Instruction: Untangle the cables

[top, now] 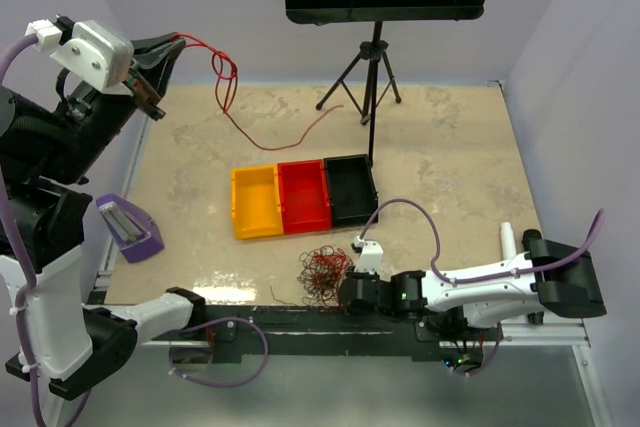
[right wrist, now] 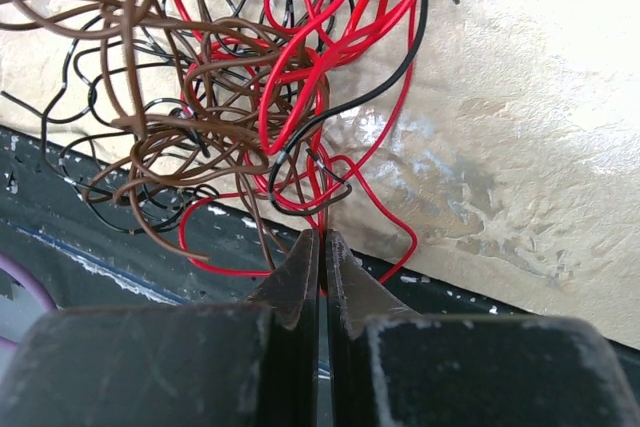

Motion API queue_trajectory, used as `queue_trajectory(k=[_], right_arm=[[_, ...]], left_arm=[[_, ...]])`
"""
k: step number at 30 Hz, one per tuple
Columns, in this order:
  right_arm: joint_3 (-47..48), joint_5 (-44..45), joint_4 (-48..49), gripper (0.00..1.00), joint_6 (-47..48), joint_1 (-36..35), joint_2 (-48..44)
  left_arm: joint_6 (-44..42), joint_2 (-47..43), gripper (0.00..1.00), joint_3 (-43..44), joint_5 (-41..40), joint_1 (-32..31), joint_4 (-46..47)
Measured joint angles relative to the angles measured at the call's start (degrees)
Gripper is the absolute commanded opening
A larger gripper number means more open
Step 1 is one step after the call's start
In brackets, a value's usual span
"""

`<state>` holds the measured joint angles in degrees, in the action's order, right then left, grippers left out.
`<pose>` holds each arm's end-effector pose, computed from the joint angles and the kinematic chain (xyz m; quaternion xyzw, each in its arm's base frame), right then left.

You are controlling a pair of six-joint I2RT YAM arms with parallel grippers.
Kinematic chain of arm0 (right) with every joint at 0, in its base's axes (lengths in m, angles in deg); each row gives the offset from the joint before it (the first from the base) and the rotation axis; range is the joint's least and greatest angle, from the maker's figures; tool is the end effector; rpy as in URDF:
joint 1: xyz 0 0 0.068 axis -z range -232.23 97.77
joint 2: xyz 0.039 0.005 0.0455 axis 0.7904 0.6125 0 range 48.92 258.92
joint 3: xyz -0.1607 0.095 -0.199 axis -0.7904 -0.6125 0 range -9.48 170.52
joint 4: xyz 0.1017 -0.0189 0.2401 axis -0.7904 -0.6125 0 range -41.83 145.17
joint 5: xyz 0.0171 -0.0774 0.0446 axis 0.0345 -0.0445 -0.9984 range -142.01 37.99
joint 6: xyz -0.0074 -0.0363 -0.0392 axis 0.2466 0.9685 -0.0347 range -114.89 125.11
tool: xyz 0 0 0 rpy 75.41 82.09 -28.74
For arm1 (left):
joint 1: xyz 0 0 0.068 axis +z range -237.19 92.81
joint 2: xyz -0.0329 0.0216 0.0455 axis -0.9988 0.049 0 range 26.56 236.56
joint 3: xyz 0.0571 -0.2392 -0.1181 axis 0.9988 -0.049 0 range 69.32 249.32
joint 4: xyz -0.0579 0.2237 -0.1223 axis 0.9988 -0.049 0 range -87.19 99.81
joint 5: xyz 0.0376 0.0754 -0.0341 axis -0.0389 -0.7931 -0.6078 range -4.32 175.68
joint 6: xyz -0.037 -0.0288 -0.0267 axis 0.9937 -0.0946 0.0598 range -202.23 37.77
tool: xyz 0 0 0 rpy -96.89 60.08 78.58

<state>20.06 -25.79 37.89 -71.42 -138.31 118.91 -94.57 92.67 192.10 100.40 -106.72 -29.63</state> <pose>0.0302 0.2100 0.1587 -0.0151 0.9376 0.2346 0.2563 0.0923 -0.0422 0.6247 0.2607 0.5374 -0.1259 0.7921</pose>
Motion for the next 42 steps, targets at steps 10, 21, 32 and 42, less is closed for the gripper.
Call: queue_trajectory(k=[10,21,32,42], right_arm=[[1.7,1.5,-2.7,0.0,-0.4,-0.2,-2.6],[1.7,2.6,-3.1,0.0,-0.8,-0.2,-3.4],[1.3,2.7,-3.1,0.0,-2.0,-0.2,-5.8],[0.9,2.7,-3.3,0.0,-2.4,-0.2,-6.3]], left_arm=[[-0.2,-3.3,0.0,-19.3,-8.0,0.0,4.0],[-0.8,-5.6,0.0,-37.5,-20.0,0.0,5.2],[-1.7,-7.1,0.0,-49.7,-25.0,0.0,9.7],[-1.7,-8.3,0.0,-49.9,-26.6,0.0,9.9]])
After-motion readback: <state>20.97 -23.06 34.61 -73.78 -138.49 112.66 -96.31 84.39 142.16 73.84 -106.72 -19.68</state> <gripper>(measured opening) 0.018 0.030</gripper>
